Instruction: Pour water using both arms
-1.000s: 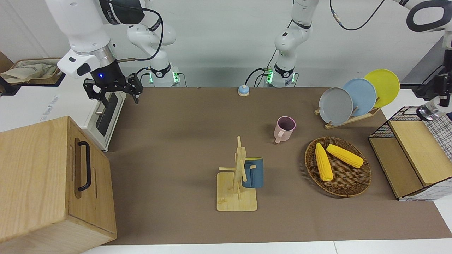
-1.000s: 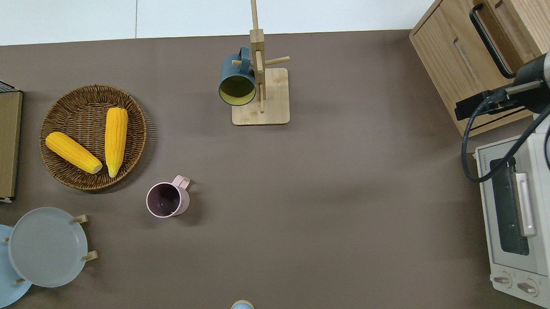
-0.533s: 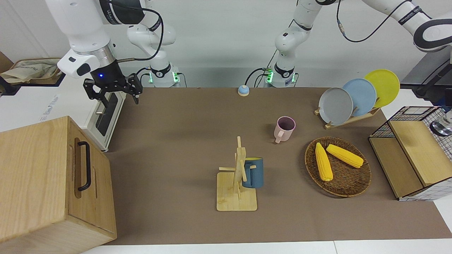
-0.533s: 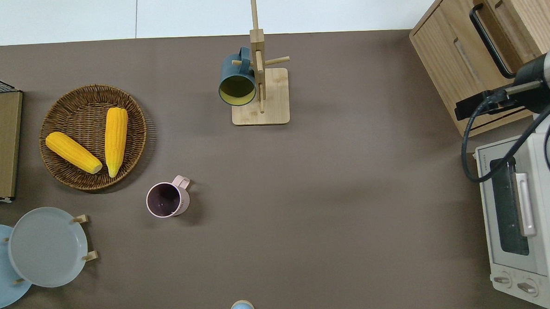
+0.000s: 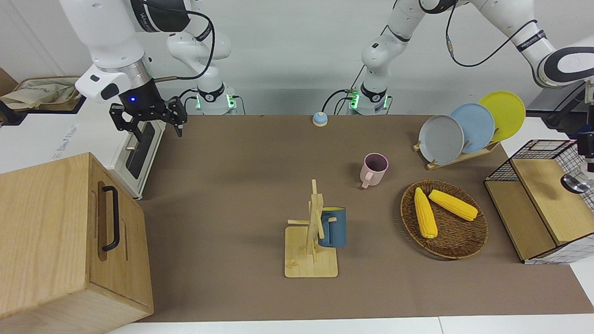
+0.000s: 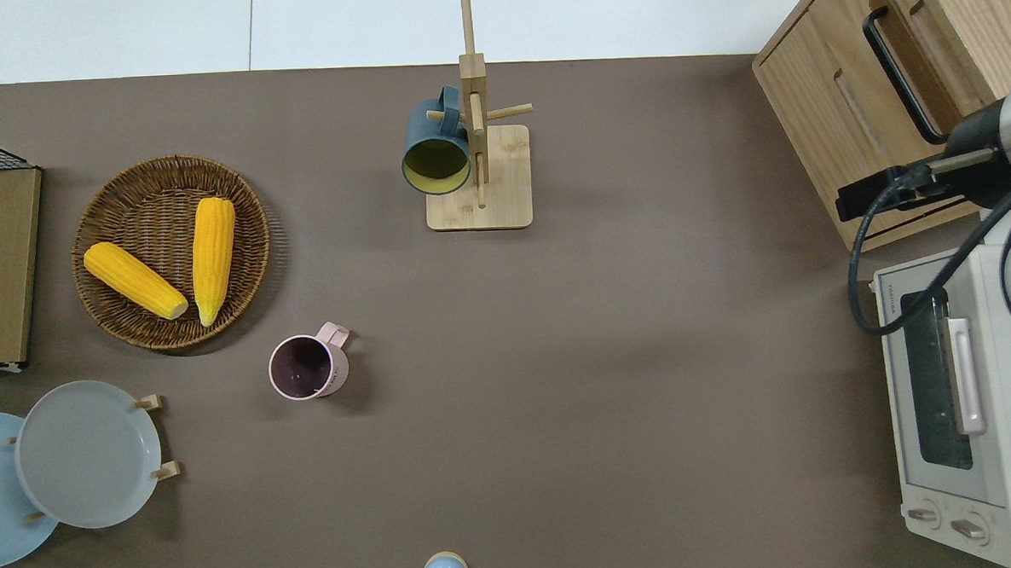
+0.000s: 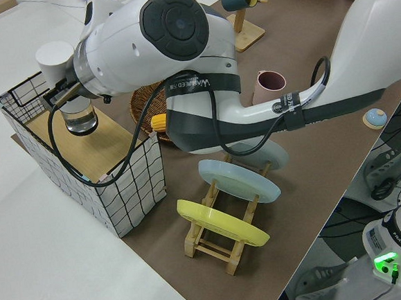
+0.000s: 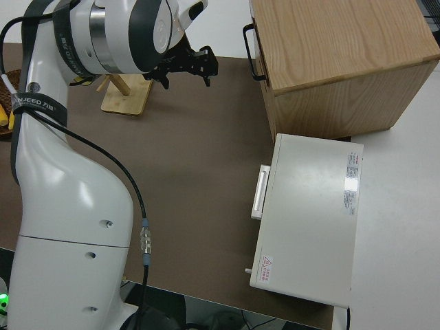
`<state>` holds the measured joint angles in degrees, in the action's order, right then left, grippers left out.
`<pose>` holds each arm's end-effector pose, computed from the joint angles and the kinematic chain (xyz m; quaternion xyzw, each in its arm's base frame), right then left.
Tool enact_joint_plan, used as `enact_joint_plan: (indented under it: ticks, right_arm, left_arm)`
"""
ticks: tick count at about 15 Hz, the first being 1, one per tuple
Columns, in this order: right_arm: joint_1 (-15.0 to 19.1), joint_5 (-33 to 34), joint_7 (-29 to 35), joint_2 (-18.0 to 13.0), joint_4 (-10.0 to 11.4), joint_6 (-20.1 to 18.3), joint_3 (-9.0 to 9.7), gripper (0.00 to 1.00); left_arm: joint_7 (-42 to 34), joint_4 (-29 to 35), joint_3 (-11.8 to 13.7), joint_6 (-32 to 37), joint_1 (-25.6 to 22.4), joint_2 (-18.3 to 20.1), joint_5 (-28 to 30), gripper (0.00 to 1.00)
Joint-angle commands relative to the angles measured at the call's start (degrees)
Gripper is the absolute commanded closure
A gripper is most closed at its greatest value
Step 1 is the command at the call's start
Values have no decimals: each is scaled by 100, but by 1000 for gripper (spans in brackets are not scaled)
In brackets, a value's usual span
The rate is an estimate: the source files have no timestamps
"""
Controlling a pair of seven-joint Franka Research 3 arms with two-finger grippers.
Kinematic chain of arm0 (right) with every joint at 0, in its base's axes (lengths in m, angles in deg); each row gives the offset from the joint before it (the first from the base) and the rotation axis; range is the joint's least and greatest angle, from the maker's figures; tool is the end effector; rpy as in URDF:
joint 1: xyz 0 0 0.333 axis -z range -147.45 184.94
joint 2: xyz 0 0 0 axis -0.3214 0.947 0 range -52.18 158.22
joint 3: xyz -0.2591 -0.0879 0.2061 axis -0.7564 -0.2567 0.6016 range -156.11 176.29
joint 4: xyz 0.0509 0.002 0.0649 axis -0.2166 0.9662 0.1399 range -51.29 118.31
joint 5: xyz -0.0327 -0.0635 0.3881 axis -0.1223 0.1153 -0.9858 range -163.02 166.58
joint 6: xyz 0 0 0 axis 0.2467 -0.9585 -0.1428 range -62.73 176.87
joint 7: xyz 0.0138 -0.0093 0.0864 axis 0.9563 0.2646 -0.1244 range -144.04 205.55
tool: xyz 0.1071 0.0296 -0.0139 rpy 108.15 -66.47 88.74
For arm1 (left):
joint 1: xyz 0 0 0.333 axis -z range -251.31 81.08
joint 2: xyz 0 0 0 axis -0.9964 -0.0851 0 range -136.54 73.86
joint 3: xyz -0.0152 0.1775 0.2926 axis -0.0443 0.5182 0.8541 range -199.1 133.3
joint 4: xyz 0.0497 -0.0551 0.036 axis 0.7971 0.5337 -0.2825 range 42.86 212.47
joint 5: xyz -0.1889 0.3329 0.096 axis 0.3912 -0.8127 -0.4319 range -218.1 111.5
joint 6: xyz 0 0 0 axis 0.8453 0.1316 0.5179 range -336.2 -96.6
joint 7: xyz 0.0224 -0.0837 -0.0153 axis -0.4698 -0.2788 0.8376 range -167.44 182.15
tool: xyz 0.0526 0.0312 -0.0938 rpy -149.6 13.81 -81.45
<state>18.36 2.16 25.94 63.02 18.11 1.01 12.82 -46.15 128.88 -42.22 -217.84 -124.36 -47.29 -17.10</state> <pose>0.6129 0.0295 0.6572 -0.9973 -0.0685 -0.0249 0.0005 0.5979 0.3685 0.5596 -0.9142 -0.0119 -0.4050 0.0052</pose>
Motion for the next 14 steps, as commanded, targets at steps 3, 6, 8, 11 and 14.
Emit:
enact_joint_plan:
  ticks: [3, 6, 8, 11, 14]
  right_arm:
    - [38, 16, -125, -86, 63, -35, 26, 11]
    - [38, 16, -125, -86, 63, -35, 26, 11]
    - [38, 16, -125, -86, 63, -35, 26, 11]
    - [38, 16, -125, -86, 63, -35, 26, 11]
    - [38, 16, -125, -86, 63, -35, 26, 11]
  left_arm:
    - [-565, -16, 9, -237, 13, -233, 414, 1000]
    - [-609, -16, 9, -245, -22, -321, 424, 1000]
    - [-626, -16, 9, -245, -13, -330, 424, 1000]
    - [-635, -16, 9, -245, -22, -373, 415, 919]
    - [-635, -16, 9, -245, -13, -382, 415, 767]
